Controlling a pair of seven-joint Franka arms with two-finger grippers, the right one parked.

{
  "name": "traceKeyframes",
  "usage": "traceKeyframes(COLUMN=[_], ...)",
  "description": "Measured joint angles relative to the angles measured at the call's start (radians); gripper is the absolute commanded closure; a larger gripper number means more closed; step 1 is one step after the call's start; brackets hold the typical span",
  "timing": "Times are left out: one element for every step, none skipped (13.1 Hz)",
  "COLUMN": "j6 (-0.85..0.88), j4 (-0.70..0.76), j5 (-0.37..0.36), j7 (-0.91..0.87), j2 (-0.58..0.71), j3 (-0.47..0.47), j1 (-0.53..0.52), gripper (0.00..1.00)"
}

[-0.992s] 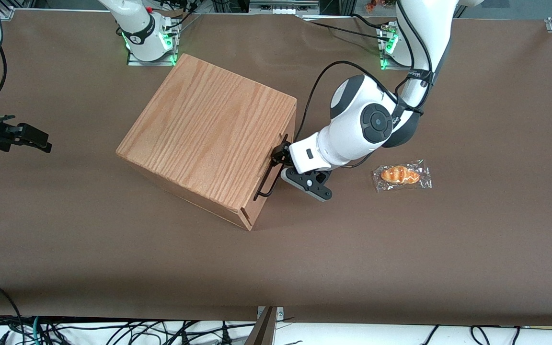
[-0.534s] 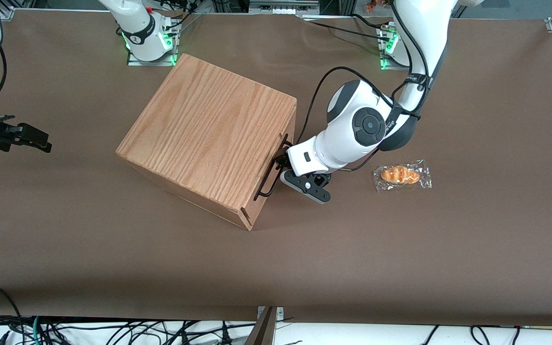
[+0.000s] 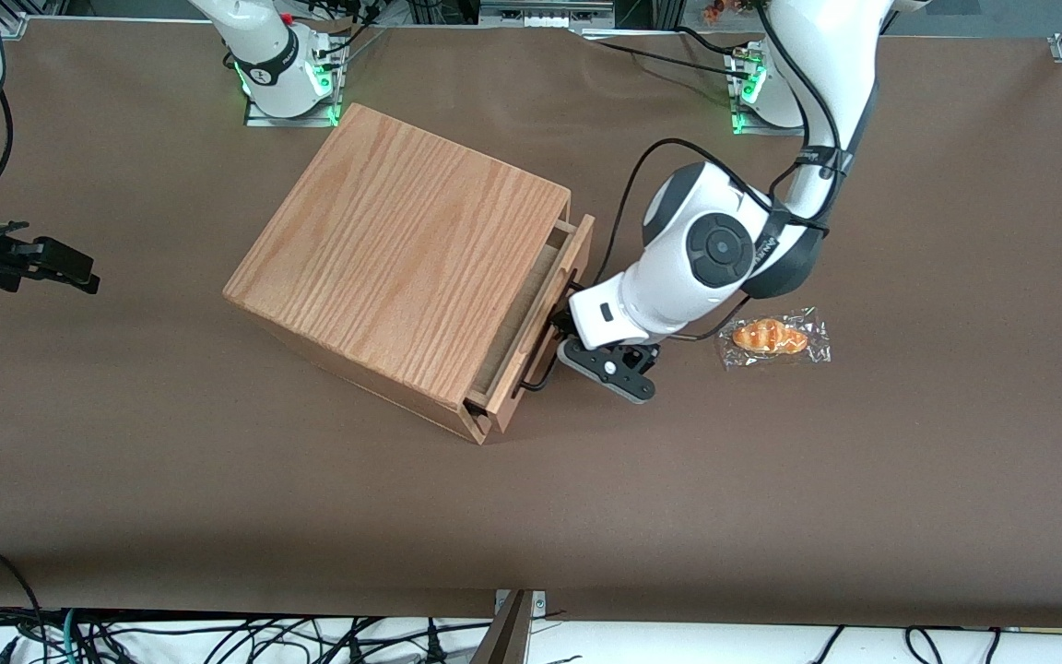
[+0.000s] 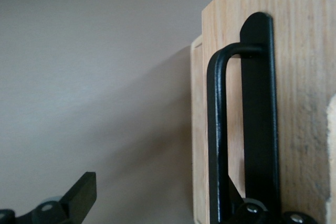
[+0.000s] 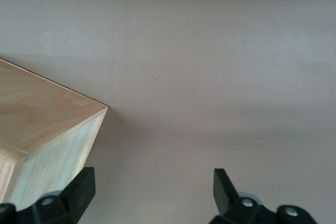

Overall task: Open top drawer with left arm
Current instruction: 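Pull the handle with the left gripper to slide the drawer out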

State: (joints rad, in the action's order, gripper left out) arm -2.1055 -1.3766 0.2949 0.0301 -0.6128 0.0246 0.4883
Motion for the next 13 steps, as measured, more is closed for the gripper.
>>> traceKeyframes(j6=[0.016,0.029,0.036,0.044,0.051,0.054,0.056,0.057,0.059,0.061,0.062,0.064,0.066], j4=[0.0,0.0,0.0,0.0,0.0,0.0,0.0,0.0,0.0,0.0,0.0,0.0,0.0], j5=[0.0,0.0,0.0,0.001,0.001,0.001,0.0,-0.007,-0.018,-0.025,-0.026,-0.026,-0.026], j7=[0.015,0.033,0.05,0.062,0.068,0.073,0.076,0.079,0.077,0.075,0.075,0.075,0.077], j2=[0.003,0.006,0.006,0.007,0.007,0.008,0.008,0.009,0.013,0.015,0.015,0.015,0.015], j3=[-0.008,-0.017,-0.019,-0.019,-0.019,-0.019,-0.019,-0.019,-0.018,-0.017,-0.017,-0.017,-0.017], j1=[-0.018,-0.038,-0.059,-0.076,-0.087,-0.095,-0.1,-0.104,-0.106,-0.106,-0.107,-0.11,-0.113], gripper=[0.0,0.0,0.0,0.0,0.0,0.0,0.0,0.0,0.0,0.0,0.0,0.0,0.0])
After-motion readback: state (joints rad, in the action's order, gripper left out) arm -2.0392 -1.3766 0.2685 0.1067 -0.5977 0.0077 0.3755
